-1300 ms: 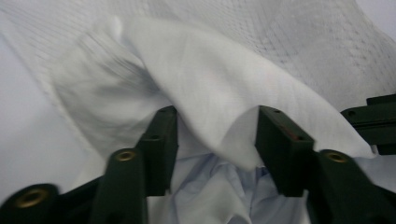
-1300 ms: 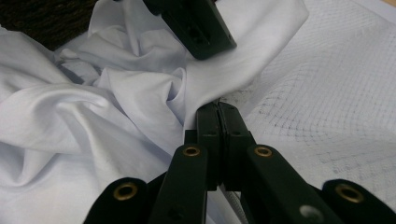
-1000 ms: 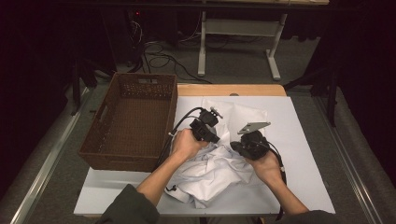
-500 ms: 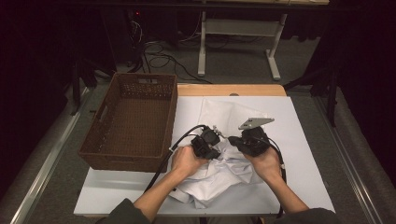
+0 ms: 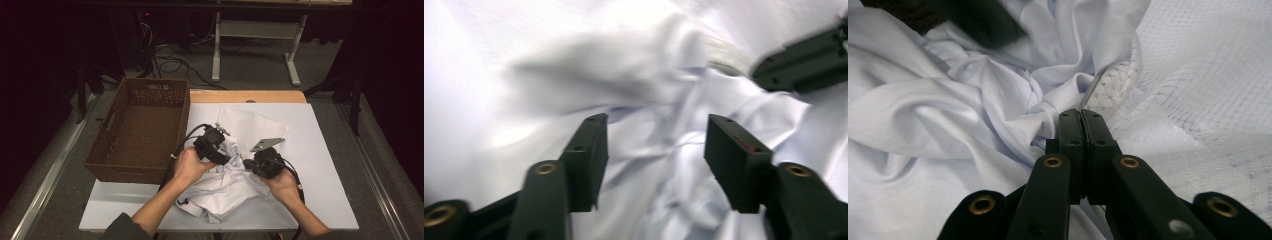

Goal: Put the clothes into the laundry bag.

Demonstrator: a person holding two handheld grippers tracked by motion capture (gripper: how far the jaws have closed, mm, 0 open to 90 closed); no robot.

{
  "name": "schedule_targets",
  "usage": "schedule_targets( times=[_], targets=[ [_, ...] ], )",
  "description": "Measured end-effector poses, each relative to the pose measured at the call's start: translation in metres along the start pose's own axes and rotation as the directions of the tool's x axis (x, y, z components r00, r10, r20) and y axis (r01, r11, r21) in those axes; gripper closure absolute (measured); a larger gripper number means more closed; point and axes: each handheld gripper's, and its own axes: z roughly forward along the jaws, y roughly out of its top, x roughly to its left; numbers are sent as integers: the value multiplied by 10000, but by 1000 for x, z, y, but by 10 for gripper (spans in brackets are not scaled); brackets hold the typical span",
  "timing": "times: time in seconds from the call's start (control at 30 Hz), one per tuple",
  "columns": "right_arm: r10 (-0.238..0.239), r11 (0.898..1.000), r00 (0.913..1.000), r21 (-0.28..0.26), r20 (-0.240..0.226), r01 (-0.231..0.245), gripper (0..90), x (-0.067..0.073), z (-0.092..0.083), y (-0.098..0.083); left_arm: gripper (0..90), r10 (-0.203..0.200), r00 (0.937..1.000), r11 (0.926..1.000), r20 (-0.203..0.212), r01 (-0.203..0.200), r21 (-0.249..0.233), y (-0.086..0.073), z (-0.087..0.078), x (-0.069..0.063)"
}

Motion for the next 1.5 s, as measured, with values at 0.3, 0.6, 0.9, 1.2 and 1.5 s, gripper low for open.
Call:
schedule_targets(
  times=[0.3,0.6,0.9,1.2,1.5],
  targets=[
    [161,9998,9999,130,40,-161,900,-3,1,0,324,-1136,9923,9819,-485,1196,1472,11,43,24],
    [415,9991,9990,101,173,-417,900,-13,-4,2,852,-149,9972,9998,729,159,-125,7,25,12],
    [526,9974,9982,-499,280,-512,900,-18,-13,22,867,1510,9733,9880,1730,-1543,55,-7,11,-25],
    [636,9918,9974,-1127,342,-594,900,-16,-23,25,867,1148,9835,9891,1398,-1262,757,-4,49,-28],
    [119,9994,9996,-325,246,-111,900,-4,-15,14,421,249,9984,9996,517,-257,143,-10,12,-13]
  ],
)
